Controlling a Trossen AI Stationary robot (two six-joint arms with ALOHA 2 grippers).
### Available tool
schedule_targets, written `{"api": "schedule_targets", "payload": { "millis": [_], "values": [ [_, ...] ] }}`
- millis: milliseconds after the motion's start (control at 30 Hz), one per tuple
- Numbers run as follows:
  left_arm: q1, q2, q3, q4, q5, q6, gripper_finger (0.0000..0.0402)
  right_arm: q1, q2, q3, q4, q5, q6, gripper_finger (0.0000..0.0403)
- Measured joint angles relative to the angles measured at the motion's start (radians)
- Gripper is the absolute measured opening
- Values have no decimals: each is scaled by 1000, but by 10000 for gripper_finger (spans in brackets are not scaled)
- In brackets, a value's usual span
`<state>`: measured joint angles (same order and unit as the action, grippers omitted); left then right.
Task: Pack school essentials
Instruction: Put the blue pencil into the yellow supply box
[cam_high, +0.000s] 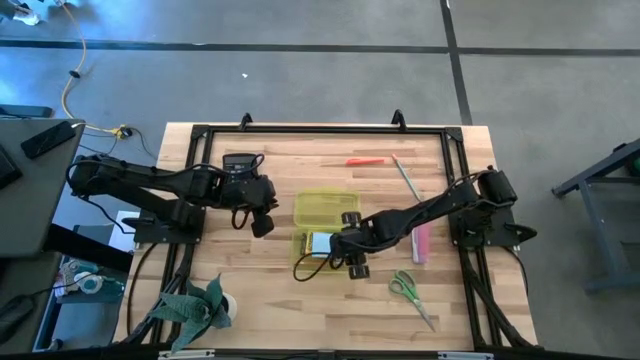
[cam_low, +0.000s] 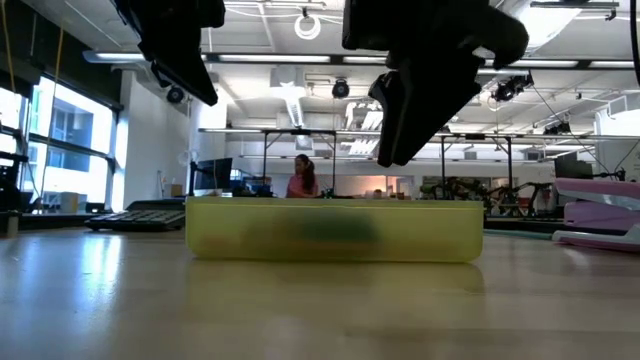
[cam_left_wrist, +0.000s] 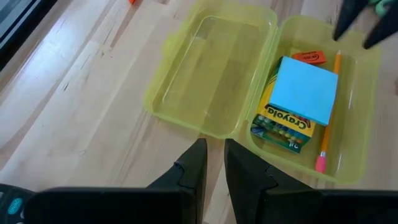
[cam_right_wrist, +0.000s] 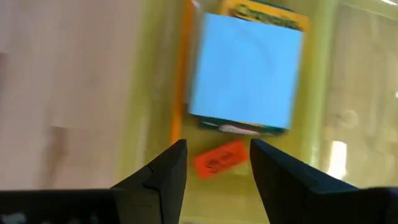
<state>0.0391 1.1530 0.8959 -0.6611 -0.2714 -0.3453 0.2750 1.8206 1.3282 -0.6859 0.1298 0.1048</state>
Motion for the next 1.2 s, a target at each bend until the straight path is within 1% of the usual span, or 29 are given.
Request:
{"api": "schedule_targets", "payload": {
  "millis": [267,500,600,733,867,1000,1067,1200],
  "values": [
    [0,0,0,0,-1,25,47,-61,-46,-1,-91,134,-30,165],
    [0,0,0,0,-1,26,47,-148,-159,-1,-167,254,-72,165],
    [0,0,0,0,-1,26,47,-198,-219,-1,-205,289,-76,165],
    [0,0,0,0,-3,26,47,-280,-289,-1,-252,290,-39,165],
    [0,0,0,-1,-3,26,46,-378,-318,-1,-316,287,17,165],
    [0,0,0,-2,-3,27,46,-480,-317,-11,-346,226,45,165],
    [0,0,0,-4,-3,33,47,-526,-322,-66,-290,178,31,165],
    [0,0,0,-8,-1,42,47,-614,-354,-237,-183,102,-5,165]
  ]
}}
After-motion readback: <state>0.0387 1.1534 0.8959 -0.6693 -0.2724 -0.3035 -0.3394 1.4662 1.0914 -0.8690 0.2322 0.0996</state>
